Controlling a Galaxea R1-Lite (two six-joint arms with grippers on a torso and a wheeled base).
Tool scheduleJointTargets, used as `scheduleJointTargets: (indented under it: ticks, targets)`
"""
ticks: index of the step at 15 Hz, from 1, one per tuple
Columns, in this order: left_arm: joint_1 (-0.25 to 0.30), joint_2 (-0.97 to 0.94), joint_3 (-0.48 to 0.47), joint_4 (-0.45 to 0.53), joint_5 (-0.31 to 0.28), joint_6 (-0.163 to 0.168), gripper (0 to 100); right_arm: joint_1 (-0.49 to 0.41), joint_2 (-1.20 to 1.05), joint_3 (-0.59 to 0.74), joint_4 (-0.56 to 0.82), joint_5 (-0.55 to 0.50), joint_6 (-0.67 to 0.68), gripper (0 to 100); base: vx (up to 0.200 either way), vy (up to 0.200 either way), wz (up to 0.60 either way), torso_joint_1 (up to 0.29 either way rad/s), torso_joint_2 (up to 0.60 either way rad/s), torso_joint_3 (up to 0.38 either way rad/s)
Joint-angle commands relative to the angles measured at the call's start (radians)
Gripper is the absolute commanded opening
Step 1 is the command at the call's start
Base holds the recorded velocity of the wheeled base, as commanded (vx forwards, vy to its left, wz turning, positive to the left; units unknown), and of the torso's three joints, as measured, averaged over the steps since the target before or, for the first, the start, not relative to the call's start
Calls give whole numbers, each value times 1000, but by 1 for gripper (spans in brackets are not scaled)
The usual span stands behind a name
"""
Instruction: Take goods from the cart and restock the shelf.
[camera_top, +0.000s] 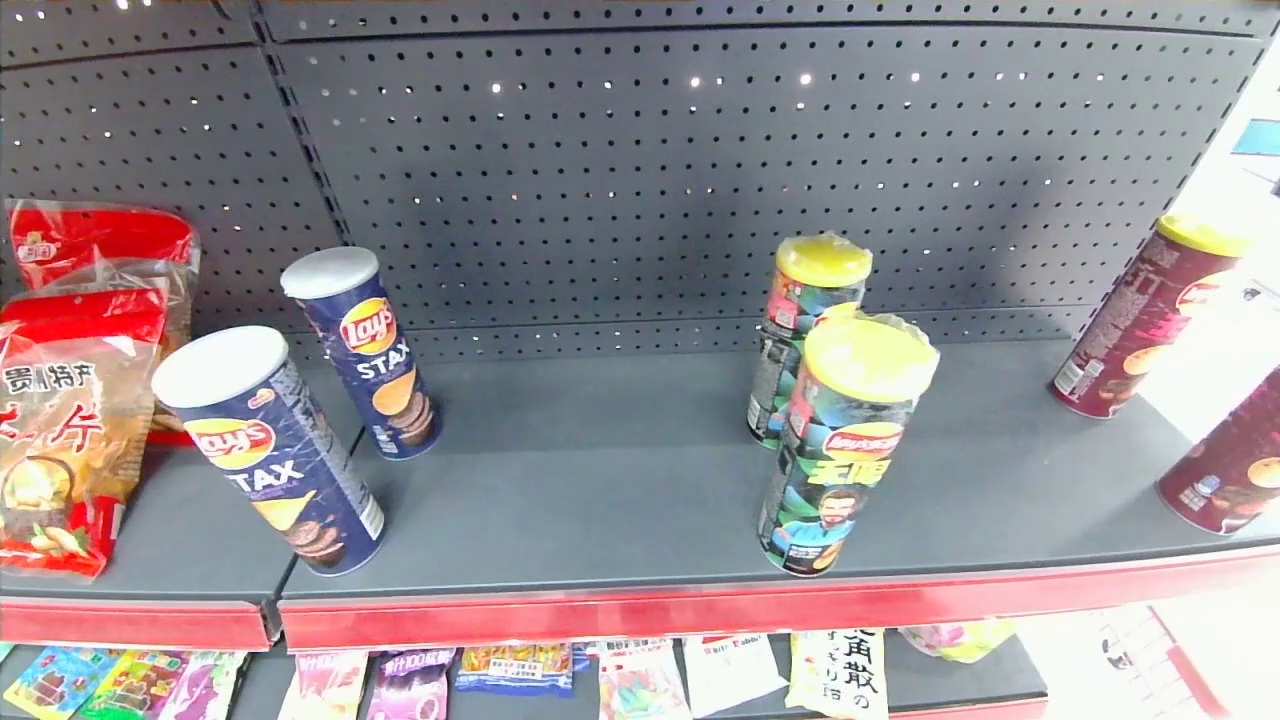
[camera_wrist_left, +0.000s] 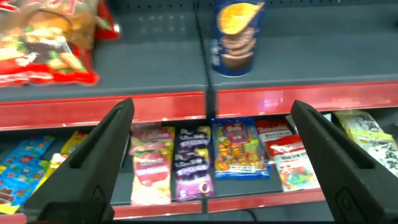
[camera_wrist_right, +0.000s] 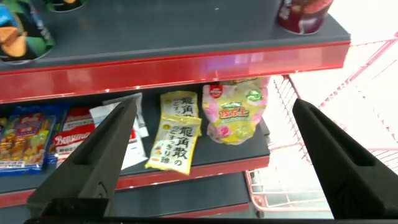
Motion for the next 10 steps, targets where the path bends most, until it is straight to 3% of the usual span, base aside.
scheduleJointTargets:
  ticks: [1, 6, 10]
  targets:
    - [0, 0, 0, 1, 0, 0, 100, 0, 2, 1, -1, 0, 0, 100, 0, -200, 0, 2, 2, 2]
    - [0, 0, 0, 1, 0, 0, 100, 0, 2, -1, -1, 0, 0, 100, 0, -200, 0, 3, 3, 1]
    - [0, 0, 0, 1, 0, 0, 100, 0, 2, 1, -1, 0, 0, 100, 0, 0, 0, 0, 0, 0]
